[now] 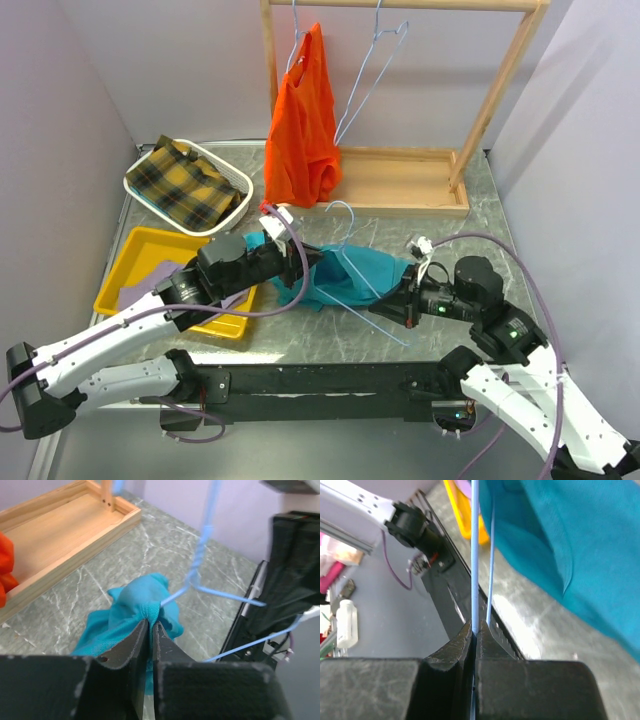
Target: Place the t-shirt on the hanger
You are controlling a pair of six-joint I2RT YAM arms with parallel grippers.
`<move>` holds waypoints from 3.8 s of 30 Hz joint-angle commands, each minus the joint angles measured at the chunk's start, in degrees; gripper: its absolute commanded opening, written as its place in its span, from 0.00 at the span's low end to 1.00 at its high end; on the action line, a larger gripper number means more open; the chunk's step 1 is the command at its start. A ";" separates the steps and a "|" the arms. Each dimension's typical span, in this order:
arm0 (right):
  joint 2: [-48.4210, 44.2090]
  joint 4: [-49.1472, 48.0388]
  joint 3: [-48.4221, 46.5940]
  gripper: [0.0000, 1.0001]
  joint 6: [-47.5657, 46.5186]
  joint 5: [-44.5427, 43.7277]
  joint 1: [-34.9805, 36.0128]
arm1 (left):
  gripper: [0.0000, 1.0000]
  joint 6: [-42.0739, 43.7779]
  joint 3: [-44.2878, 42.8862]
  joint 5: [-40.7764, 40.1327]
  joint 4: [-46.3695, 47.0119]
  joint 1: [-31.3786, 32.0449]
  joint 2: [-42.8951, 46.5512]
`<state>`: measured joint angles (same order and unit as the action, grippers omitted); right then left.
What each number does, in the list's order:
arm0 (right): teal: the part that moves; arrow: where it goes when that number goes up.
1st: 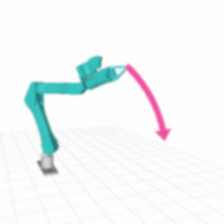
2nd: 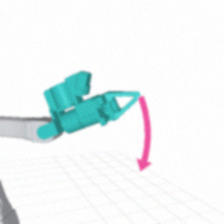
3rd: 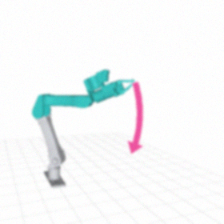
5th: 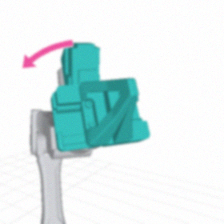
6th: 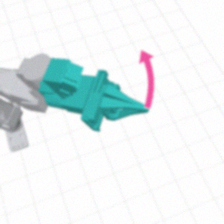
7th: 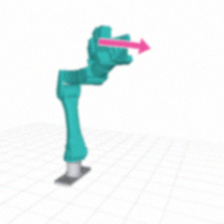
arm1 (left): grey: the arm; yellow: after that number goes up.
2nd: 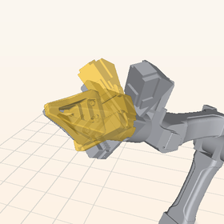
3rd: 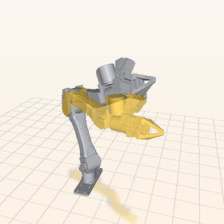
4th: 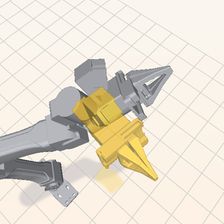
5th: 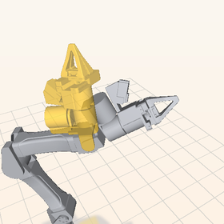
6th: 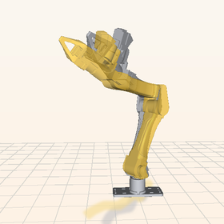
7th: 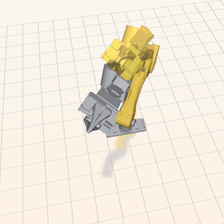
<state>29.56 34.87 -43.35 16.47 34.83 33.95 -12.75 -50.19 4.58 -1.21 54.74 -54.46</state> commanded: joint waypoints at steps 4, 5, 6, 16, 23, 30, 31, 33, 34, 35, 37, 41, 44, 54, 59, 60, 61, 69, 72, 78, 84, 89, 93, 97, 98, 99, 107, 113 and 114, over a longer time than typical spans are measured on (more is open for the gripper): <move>1.54 -28.25 8.54 0.00 4.10 3.49 1.02 | 0.19 0.10 -3.69 -4.39 -3.70 1.60 1.46; 2.33 -30.11 9.24 0.00 4.18 3.93 1.11 | 0.17 -0.60 -3.60 -6.93 -4.23 1.60 1.55; 3.04 -32.13 11.08 0.00 4.27 4.19 1.37 | 0.17 -0.95 -3.59 -8.08 -4.67 1.68 1.72; 8.49 -56.84 21.38 0.00 6.74 1.03 4.28 | 0.48 -3.77 -2.19 -14.86 -10.65 1.60 4.09; 12.62 -57.11 21.21 0.00 3.84 -1.51 6.73 | 0.62 -5.79 -1.31 -13.37 -11.44 1.60 9.28; 15.08 -56.67 20.41 0.00 2.25 -3.80 8.76 | 0.70 -5.44 -5.87 -13.45 -10.48 1.69 3.93; 15.26 -56.50 20.33 0.00 1.99 -3.98 9.02 | 0.70 -5.18 -6.23 -13.98 -10.48 1.77 3.22; 15.87 -56.14 19.98 0.00 1.46 -4.59 9.37 | 0.70 -5.00 -6.58 -16.43 -9.95 2.03 1.64; 16.14 -55.88 19.97 0.00 1.29 -4.86 9.55 | 0.70 -4.91 -6.67 -17.31 -9.17 2.30 1.29; 16.40 -55.79 19.80 0.00 1.20 -4.95 9.73 | 0.70 -4.74 -6.76 -17.50 -8.64 2.39 0.93; 16.93 -55.88 19.62 0.00 1.11 -5.21 10.16 | 0.69 -4.39 -6.93 -19.25 -7.93 2.74 -0.12; 17.98 -55.79 19.01 0.00 0.93 -5.56 10.69 | 0.64 -4.21 -7.29 -24.26 -7.49 3.27 -2.49; 19.04 -54.83 18.22 0.00 0.41 -6.44 11.31 | 0.61 -3.60 -6.67 -25.15 -6.44 3.53 -3.64; 20.18 -51.76 16.90 0.00 0.84 -9.43 11.75 | 0.04 -2.28 -4.04 -27.61 -4.24 3.97 -5.40; 18.35 -48.85 15.85 0.24 2.60 -14.16 11.75 | 0.01 -0.78 -3.16 -28.83 -4.59 4.50 -4.70; 17.82 -47.89 15.76 0.27 2.95 -14.96 11.75 | 0.01 -0.69 -2.98 -28.92 -4.59 4.67 -4.69; 17.12 -47.45 15.49 0.35 3.48 -15.75 11.75 | 0.01 -0.52 -2.81 -28.92 -4.33 4.76 -4.52; 8.76 -39.54 14.35 0.67 12.00 -29.45 9.47 | 0.01 0.54 -1.40 -29.10 -4.15 5.55 -3.20; 8.49 -38.82 15.13 0.69 15.08 -27.37 6.57 | 0.01 0.71 -0.96 -28.84 -3.89 5.73 -2.67; 11.56 -46.47 20.85 0.59 20.45 -15.33 -2.49 | 0.01 1.24 -0.26 -28.84 -3.18 6.08 -1.44; 21.22 -49.72 20.94 0.51 16.32 -13.64 1.80 | 0.01 1.59 0.18 -28.49 -2.04 6.17 -0.39; 24.93 -51.92 20.59 0.52 14.12 -20.49 8.67 | 0.01 1.59 0.19 -28.66 -2.13 6.43 -0.04; 27.82 -54.38 21.38 0.56 13.24 -22.08 9.81 | 0.01 1.68 0.45 -28.57 -1.86 6.52 0.40; 30.55 -54.30 20.33 0.57 12.18 -25.51 11.65 | 0.01 1.68 0.54 -28.40 -1.51 6.52 0.32; 31.16 -54.12 19.72 0.57 11.92 -25.95 11.92 | 0.01 1.59 0.54 -28.48 -1.42 6.52 0.32; 32.30 -54.21 19.36 0.57 11.57 -26.74 12.19 | 0.01 1.59 0.62 -28.49 -1.34 6.52 0.32; 34.16 -55.96 19.01 0.61 10.25 -28.68 14.91 | 0.01 1.42 0.19 -29.01 -1.69 6.61 -0.21; 35.03 -55.44 18.75 0.68 7.88 -31.65 17.46 | 0.01 1.42 0.36 -29.28 -1.43 6.61 -0.12; 36.00 -55.18 18.57 0.68 7.53 -32.19 17.90 | 0.01 1.42 0.27 -29.28 -1.34 6.61 -0.12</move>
<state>63.75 -18.09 -22.81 26.65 6.50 50.15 -11.84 -49.71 -23.88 -6.24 61.01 -55.33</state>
